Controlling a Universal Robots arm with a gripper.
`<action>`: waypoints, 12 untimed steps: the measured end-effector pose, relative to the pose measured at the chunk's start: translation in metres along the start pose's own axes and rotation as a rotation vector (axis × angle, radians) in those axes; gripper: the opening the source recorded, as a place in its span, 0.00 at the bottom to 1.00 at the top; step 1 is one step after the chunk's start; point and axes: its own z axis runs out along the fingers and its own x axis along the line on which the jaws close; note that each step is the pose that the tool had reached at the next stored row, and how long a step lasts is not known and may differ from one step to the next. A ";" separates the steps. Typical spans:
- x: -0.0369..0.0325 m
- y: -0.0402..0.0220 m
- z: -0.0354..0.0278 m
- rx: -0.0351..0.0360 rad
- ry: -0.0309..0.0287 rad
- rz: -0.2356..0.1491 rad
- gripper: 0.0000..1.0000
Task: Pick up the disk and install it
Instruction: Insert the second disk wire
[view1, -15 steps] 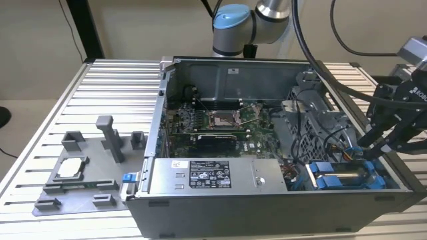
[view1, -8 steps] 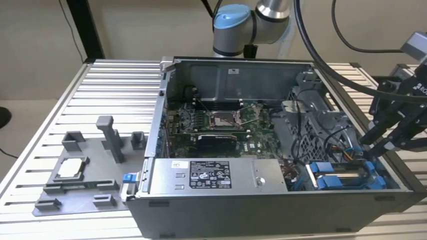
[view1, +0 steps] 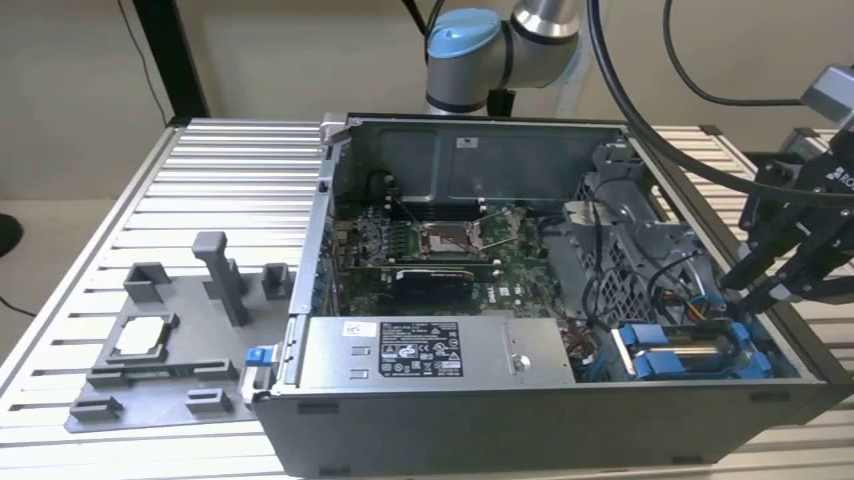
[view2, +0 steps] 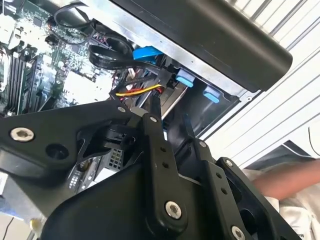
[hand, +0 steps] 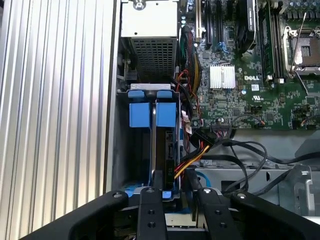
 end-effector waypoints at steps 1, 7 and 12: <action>0.0000 0.0000 0.0000 0.0012 0.0000 0.000 1.00; 0.0000 0.0000 0.0000 0.0085 0.0000 -0.001 1.00; -0.0001 0.0001 -0.0001 0.0362 -0.0019 -0.004 1.00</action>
